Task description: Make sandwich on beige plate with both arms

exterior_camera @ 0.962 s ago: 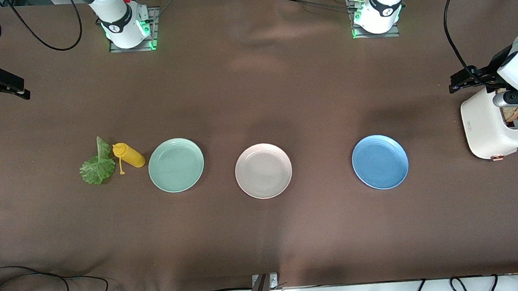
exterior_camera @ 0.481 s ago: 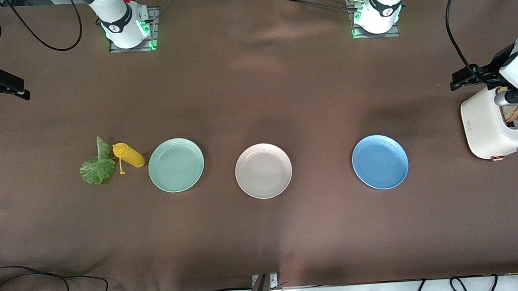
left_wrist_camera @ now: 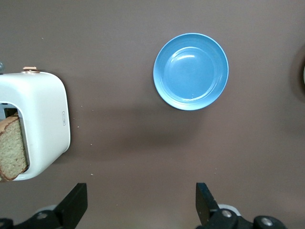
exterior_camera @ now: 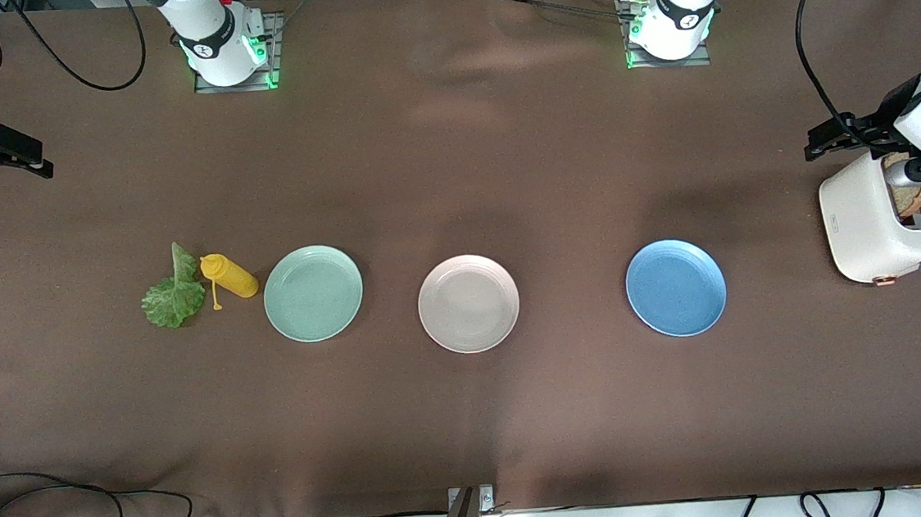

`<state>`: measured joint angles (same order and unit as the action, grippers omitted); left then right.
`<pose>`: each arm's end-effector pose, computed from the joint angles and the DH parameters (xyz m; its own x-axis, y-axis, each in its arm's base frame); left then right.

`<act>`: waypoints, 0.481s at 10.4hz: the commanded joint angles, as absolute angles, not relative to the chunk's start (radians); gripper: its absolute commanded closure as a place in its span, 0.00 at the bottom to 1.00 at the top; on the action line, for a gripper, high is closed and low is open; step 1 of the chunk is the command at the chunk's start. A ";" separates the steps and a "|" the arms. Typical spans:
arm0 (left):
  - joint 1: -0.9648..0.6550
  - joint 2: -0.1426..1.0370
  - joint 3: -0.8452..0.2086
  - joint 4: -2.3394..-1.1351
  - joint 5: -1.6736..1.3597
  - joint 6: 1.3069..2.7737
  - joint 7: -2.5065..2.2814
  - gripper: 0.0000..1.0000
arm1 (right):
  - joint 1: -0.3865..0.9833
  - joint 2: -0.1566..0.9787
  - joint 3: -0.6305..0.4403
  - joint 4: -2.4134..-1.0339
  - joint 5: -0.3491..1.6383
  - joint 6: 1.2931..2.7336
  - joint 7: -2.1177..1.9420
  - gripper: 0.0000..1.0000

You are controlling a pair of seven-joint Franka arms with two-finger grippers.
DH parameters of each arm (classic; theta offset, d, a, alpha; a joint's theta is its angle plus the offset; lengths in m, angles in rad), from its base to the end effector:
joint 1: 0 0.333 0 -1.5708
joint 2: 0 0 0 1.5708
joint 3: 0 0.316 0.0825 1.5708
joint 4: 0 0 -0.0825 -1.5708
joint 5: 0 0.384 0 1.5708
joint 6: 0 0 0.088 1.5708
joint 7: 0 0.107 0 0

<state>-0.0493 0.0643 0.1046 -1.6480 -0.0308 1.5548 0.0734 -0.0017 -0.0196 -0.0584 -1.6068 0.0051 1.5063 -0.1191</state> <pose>0.5639 0.0263 0.5513 0.9878 -0.0184 -0.1543 -0.0131 -0.9993 0.0352 0.5397 -0.0322 0.6130 0.9951 0.0596 -0.0795 0.0585 -0.9982 -0.0158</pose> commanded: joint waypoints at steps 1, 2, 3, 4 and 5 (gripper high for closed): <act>-0.040 0.060 0.101 -1.640 -0.021 1.546 0.091 0.00 | -0.008 -0.009 -0.058 -1.583 0.014 1.493 -0.114 0.00; -0.040 0.061 0.103 -1.644 -0.021 1.546 0.091 0.00 | -0.008 -0.009 -0.058 -1.583 0.014 1.493 -0.114 0.00; -0.038 0.060 0.103 -1.647 -0.020 1.546 0.091 0.00 | -0.008 -0.009 -0.058 -1.583 0.012 1.491 -0.114 0.00; -0.038 0.060 0.103 -1.651 -0.020 1.546 0.091 0.00 | -0.008 -0.009 -0.058 -1.583 0.014 1.493 -0.114 0.00; -0.038 0.060 0.103 -1.651 -0.020 1.548 0.091 0.00 | -0.008 -0.009 -0.058 -1.583 0.014 1.494 -0.114 0.00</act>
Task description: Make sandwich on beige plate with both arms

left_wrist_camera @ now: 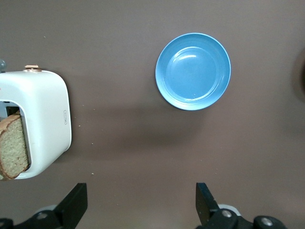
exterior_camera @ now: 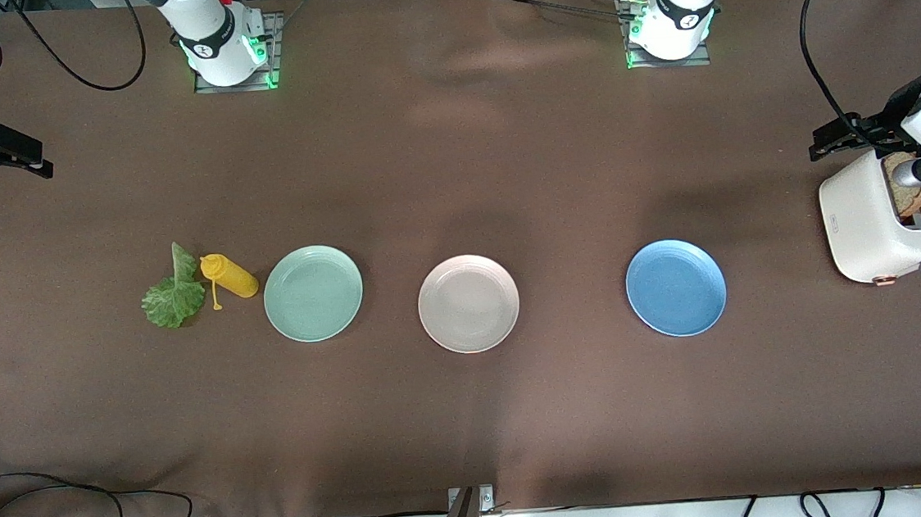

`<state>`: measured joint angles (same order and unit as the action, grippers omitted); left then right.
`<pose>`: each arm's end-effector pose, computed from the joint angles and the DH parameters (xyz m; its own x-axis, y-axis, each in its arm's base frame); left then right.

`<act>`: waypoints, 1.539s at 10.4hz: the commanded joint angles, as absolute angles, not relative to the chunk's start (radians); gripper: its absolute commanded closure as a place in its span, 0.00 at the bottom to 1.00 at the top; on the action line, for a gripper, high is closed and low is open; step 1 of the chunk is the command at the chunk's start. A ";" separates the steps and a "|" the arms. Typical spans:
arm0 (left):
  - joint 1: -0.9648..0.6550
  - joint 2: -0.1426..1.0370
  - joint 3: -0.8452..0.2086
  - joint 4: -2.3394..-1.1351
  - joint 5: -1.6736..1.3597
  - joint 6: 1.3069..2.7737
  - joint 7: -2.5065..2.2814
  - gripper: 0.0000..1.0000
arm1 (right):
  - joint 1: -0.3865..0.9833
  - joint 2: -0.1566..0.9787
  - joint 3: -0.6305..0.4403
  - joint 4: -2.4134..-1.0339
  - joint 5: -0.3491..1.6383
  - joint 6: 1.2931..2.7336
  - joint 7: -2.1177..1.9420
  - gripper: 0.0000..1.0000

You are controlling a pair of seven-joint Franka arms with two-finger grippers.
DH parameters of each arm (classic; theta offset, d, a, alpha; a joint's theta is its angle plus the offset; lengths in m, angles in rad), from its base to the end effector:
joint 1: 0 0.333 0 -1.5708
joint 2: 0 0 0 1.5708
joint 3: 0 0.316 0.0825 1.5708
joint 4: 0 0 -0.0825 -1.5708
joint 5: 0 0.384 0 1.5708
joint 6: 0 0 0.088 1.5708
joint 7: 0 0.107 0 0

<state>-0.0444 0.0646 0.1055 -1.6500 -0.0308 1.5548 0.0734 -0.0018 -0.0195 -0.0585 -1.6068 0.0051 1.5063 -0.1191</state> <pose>0.5636 0.0295 0.5502 0.9876 -0.0127 -0.1566 -0.0072 -0.9994 0.0353 0.5397 -0.0323 0.6129 0.9951 0.0594 -0.0796 0.0583 -0.9982 -0.0158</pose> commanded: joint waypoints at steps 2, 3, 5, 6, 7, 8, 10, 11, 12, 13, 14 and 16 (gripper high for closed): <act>-0.038 0.060 0.103 -1.651 -0.020 1.548 0.091 0.00 | -0.009 -0.009 -0.061 -1.583 0.015 1.494 -0.117 0.00; -0.038 0.060 0.103 -1.652 -0.020 1.549 0.091 0.00 | -0.009 -0.009 -0.066 -1.583 0.014 1.493 -0.118 0.00; -0.038 0.060 0.103 -1.654 -0.020 1.549 0.092 0.00 | -0.008 -0.011 -0.067 -1.583 0.014 1.488 -0.121 0.00; -0.038 0.061 0.103 -1.657 -0.020 1.551 0.092 0.00 | -0.008 -0.012 -0.067 -1.583 0.012 1.486 -0.118 0.00; -0.038 0.060 0.103 -1.666 -0.020 1.558 0.092 0.00 | -0.008 -0.012 -0.067 -1.582 0.012 1.488 -0.117 0.00; -0.037 0.060 0.103 -1.667 -0.020 1.560 0.092 0.00 | -0.008 -0.012 -0.067 -1.582 0.012 1.485 -0.115 0.00; -0.035 0.060 0.103 -1.667 -0.020 1.560 0.092 0.00 | -0.008 -0.015 -0.067 -1.582 0.011 1.483 -0.114 0.00; -0.034 0.060 0.103 -1.667 -0.020 1.560 0.092 0.00 | -0.008 -0.015 -0.067 -1.580 0.012 1.483 -0.114 0.00; -0.025 0.060 0.103 -1.669 -0.020 1.560 0.103 0.00 | -0.008 -0.015 -0.067 -1.582 0.012 1.482 -0.115 0.00; -0.023 0.060 0.103 -1.669 -0.020 1.560 0.110 0.00 | -0.006 -0.015 -0.067 -1.582 0.011 1.480 -0.114 0.00; -0.021 0.060 0.103 -1.670 -0.020 1.560 0.110 0.00 | -0.006 -0.017 -0.067 -1.582 0.011 1.474 -0.114 0.00; -0.023 0.060 0.101 -1.672 -0.018 1.563 0.110 0.00 | -0.008 -0.017 -0.069 -1.580 0.012 1.473 -0.123 0.00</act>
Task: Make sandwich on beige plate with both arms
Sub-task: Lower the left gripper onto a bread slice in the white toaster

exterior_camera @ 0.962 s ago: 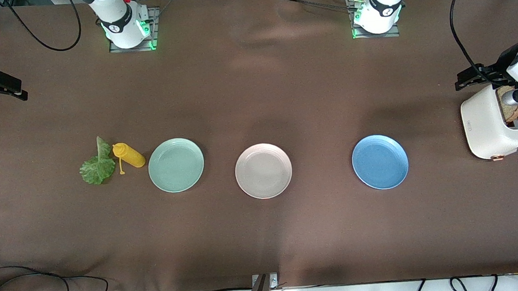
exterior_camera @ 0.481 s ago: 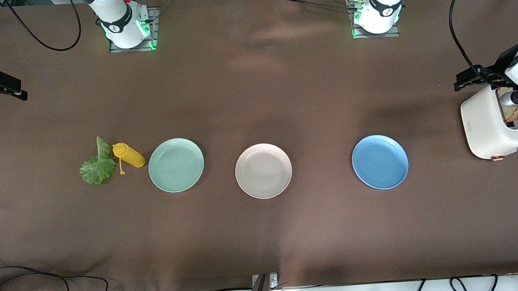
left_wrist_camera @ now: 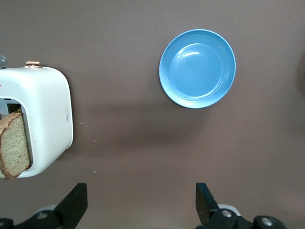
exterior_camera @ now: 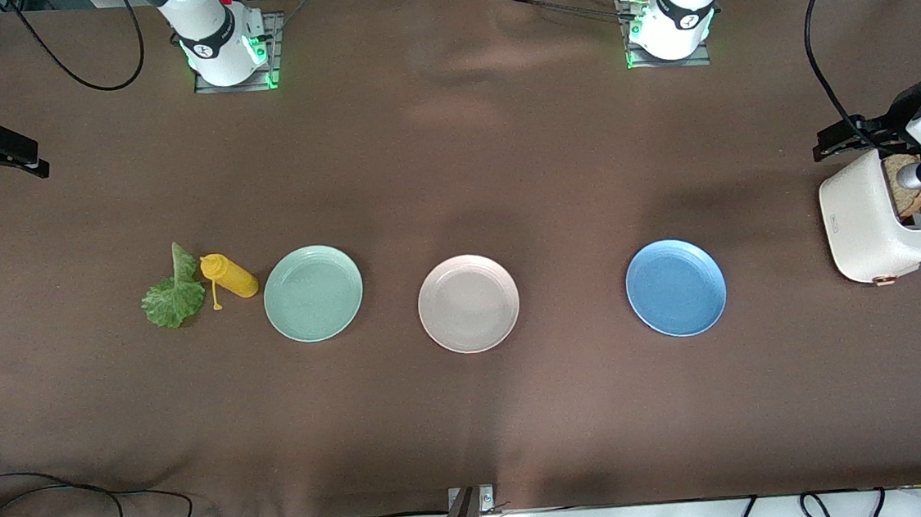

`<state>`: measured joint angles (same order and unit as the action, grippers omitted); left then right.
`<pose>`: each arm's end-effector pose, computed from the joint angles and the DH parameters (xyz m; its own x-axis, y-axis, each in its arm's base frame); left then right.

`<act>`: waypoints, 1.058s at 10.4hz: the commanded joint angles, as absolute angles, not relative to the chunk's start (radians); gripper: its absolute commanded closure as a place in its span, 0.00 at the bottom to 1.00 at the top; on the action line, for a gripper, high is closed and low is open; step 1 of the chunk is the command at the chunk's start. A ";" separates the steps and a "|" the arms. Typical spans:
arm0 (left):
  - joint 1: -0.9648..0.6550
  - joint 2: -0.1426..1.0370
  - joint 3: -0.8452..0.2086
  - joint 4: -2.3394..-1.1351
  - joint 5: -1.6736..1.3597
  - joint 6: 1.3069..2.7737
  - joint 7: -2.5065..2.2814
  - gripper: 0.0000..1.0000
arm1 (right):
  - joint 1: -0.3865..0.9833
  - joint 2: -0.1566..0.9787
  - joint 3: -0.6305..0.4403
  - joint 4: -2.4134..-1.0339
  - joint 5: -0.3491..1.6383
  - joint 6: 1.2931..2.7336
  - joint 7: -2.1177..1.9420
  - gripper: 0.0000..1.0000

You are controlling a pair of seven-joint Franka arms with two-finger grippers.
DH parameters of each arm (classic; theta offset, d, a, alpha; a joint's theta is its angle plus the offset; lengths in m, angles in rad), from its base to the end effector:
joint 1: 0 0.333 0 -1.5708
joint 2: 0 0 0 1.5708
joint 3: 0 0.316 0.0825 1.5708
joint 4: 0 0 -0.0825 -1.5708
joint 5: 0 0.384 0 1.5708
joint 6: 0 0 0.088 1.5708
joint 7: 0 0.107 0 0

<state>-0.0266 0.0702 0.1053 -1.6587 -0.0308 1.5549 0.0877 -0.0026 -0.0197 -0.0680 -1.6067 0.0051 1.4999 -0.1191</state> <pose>0.5634 0.0394 0.5431 0.9854 -0.0096 -0.1701 -0.0032 -0.9993 0.0381 0.5386 -0.0379 0.6126 0.9951 0.0492 -0.0857 0.0480 -0.9987 -0.0167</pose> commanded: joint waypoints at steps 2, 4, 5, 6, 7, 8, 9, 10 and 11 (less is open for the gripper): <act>-0.014 0.061 0.103 -1.680 -0.006 1.565 0.112 0.00 | -0.008 -0.015 -0.077 -1.578 0.012 1.474 -0.127 0.00; 0.089 0.078 0.101 -1.707 -0.008 1.581 0.188 0.00 | -0.006 -0.020 -0.080 -1.578 0.012 1.473 -0.127 0.00; 0.098 0.087 0.103 -1.715 0.020 1.582 0.202 0.00 | -0.008 -0.020 -0.081 -1.578 0.012 1.473 -0.127 0.00; 0.133 0.095 0.101 -1.730 0.069 1.586 0.215 0.00 | -0.006 -0.020 -0.081 -1.578 0.012 1.473 -0.127 0.00; 0.159 0.109 0.103 -1.742 0.077 1.603 0.221 0.00 | -0.008 -0.020 -0.083 -1.580 0.014 1.473 -0.127 0.00; 0.219 0.130 0.103 -1.746 0.089 1.626 0.233 0.00 | -0.008 -0.020 -0.083 -1.578 0.012 1.473 -0.127 0.00; 0.257 0.164 0.103 -1.749 0.101 1.653 0.282 0.00 | -0.008 -0.018 -0.084 -1.578 0.012 1.476 -0.127 0.00; 0.285 0.196 0.103 -1.749 0.110 1.679 0.291 0.00 | -0.008 -0.017 -0.090 -1.578 0.012 1.476 -0.127 0.00; 0.296 0.213 0.103 -1.749 0.124 1.699 0.293 0.00 | -0.008 -0.017 -0.091 -1.578 0.014 1.476 -0.127 0.00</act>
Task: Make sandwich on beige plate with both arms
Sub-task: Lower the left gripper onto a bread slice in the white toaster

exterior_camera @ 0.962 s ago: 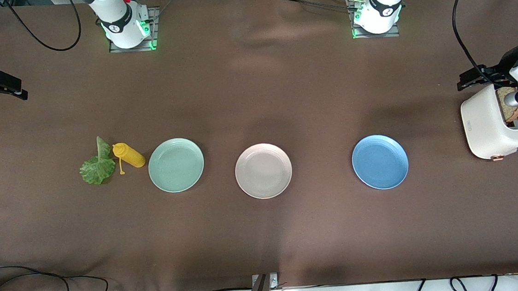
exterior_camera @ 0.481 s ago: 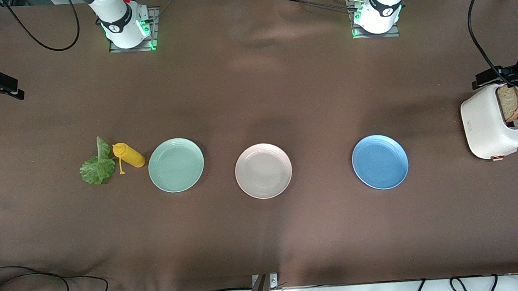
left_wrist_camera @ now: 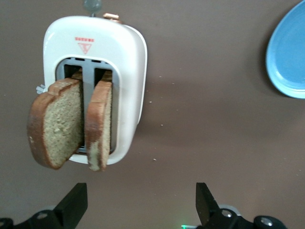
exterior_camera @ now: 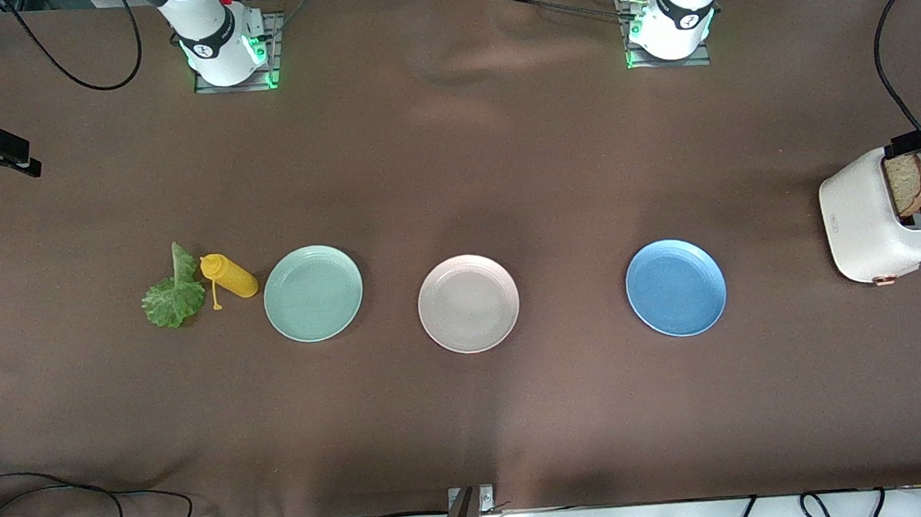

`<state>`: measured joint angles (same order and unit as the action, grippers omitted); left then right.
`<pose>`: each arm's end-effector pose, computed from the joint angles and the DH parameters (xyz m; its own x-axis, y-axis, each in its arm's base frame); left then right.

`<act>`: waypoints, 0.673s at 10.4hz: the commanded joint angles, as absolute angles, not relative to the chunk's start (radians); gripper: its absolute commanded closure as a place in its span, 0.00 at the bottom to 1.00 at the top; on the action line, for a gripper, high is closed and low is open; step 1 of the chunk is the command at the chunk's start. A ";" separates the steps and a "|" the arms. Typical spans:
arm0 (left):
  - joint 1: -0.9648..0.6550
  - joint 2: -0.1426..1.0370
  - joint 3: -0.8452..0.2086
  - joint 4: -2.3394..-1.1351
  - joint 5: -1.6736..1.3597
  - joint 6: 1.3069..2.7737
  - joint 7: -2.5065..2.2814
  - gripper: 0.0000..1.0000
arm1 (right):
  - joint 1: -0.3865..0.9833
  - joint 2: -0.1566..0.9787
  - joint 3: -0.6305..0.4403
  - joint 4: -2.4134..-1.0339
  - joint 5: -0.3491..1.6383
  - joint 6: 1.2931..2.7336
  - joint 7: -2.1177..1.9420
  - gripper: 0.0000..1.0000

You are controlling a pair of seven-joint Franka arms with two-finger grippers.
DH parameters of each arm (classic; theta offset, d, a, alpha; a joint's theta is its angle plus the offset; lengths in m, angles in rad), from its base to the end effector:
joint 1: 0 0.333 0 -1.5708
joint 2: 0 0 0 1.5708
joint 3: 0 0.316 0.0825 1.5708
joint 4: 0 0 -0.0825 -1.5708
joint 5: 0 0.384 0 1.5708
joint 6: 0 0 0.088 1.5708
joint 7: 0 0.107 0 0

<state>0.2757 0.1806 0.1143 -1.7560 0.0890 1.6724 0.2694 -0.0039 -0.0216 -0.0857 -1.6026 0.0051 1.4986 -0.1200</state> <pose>0.5372 0.2266 0.4436 0.9551 0.1008 -0.2787 0.0962 -0.9949 -0.0304 0.5372 -0.0482 0.6154 0.9962 0.0312 -0.0810 0.0300 -0.9994 -0.0168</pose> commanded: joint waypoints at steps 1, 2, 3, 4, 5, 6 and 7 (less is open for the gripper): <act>0.296 0.230 0.103 -1.749 0.123 1.713 0.295 0.00 | -0.008 -0.017 -0.092 -1.580 0.014 1.474 -0.127 0.00; 0.296 0.242 0.103 -1.747 0.124 1.715 0.295 0.00 | -0.008 -0.017 -0.092 -1.580 0.015 1.473 -0.127 0.00; 0.298 0.251 0.103 -1.747 0.124 1.715 0.295 0.00 | -0.008 -0.017 -0.092 -1.580 0.015 1.473 -0.127 0.00; 0.308 0.268 0.103 -1.746 0.127 1.729 0.299 0.00 | -0.008 -0.017 -0.092 -1.578 0.015 1.476 -0.127 0.00; 0.324 0.276 0.103 -1.746 0.150 1.753 0.337 0.00 | -0.008 -0.015 -0.092 -1.578 0.014 1.480 -0.127 0.00; 0.339 0.291 0.103 -1.740 0.150 1.767 0.369 0.00 | -0.006 -0.015 -0.092 -1.578 0.014 1.482 -0.127 0.00; 0.345 0.299 0.101 -1.740 0.150 1.770 0.376 0.00 | -0.008 -0.015 -0.092 -1.578 0.012 1.483 -0.127 0.00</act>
<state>0.3241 0.2792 0.1088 -1.7559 0.1242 1.7603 0.3342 -0.0038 -0.0215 -0.0909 -1.6026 0.0051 1.4972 -0.1200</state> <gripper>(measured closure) 0.000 0.000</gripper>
